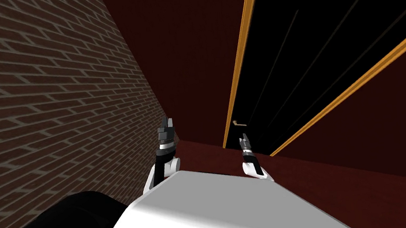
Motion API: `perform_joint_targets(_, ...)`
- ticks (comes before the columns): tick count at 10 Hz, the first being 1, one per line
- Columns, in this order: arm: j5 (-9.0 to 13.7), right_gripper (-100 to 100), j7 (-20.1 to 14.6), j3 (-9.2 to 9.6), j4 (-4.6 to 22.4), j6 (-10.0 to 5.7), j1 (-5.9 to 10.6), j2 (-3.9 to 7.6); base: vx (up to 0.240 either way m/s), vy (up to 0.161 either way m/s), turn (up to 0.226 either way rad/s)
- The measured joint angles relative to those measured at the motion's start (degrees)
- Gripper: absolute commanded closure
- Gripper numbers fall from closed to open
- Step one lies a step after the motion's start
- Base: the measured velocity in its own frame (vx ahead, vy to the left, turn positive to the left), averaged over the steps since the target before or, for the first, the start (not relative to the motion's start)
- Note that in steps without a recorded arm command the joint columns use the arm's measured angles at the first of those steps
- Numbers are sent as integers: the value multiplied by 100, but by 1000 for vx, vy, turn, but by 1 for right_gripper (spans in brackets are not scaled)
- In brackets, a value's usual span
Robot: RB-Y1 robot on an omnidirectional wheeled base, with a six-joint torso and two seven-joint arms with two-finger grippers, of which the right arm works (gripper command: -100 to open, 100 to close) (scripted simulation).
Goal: Pull the door open
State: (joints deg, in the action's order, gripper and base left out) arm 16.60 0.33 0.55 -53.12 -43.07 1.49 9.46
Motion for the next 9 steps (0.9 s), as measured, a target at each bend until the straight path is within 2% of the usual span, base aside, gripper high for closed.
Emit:
perform_joint_targets(6,155,-100,112,-24,846,-174,292,58,63,-65,77)
perform_joint_targets(9,217,-100,161,-33,1187,-249,409,75,49,-55,58)
